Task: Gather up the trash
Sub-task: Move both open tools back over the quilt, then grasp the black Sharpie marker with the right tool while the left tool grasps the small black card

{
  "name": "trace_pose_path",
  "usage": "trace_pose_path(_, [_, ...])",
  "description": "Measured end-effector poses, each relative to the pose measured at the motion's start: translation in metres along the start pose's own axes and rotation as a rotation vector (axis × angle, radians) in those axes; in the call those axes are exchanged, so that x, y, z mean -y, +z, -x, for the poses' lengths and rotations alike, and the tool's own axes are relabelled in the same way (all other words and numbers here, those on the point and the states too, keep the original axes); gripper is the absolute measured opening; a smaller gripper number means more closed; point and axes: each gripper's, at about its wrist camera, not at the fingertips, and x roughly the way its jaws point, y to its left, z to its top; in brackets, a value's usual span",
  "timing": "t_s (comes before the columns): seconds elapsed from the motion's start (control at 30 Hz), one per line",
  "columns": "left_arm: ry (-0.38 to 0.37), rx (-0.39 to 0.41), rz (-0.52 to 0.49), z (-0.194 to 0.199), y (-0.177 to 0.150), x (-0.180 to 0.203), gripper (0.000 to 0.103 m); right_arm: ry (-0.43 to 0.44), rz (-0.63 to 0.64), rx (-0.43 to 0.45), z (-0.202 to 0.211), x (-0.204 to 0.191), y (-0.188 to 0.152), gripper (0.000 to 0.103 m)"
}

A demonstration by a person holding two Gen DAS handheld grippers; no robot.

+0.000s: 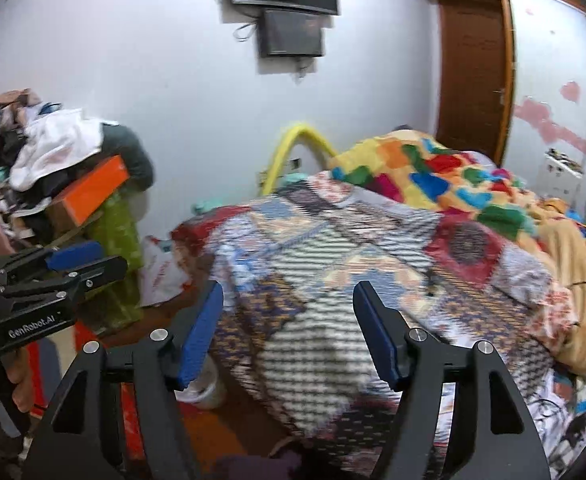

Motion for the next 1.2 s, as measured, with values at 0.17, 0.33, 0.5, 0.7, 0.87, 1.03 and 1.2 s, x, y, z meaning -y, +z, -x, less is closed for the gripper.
trace_pose_path(0.17, [-0.052, -0.032, -0.043, -0.034, 0.014, 0.045, 0.060, -0.078, -0.037, -0.002, 0.002, 0.048, -0.004, 0.064])
trace_pose_path(0.33, [-0.096, -0.061, -0.084, -0.072, 0.026, 0.082, 0.060, -0.163, -0.071, -0.037, -0.011, 0.101, -0.011, 0.064])
trace_pose_path(0.5, [-0.130, -0.086, -0.101, -0.111, 0.034, 0.108, 0.060, -0.203, -0.107, -0.122, -0.038, 0.147, -0.022, 0.064])
trace_pose_path(0.7, [-0.146, -0.131, -0.111, -0.165, 0.037, 0.127, 0.060, -0.229, -0.088, -0.222, -0.080, 0.186, -0.043, 0.064])
trace_pose_path(0.87, [-0.133, -0.170, -0.132, -0.211, 0.030, 0.137, 0.060, -0.218, -0.119, -0.285, -0.124, 0.211, -0.060, 0.064])
trace_pose_path(1.03, [-0.134, -0.227, -0.172, -0.253, 0.016, 0.144, 0.060, -0.172, -0.149, -0.381, -0.178, 0.228, -0.078, 0.064])
trace_pose_path(1.2, [-0.149, -0.267, -0.168, -0.283, 0.007, 0.143, 0.060, -0.128, -0.124, -0.437, -0.215, 0.234, -0.090, 0.064])
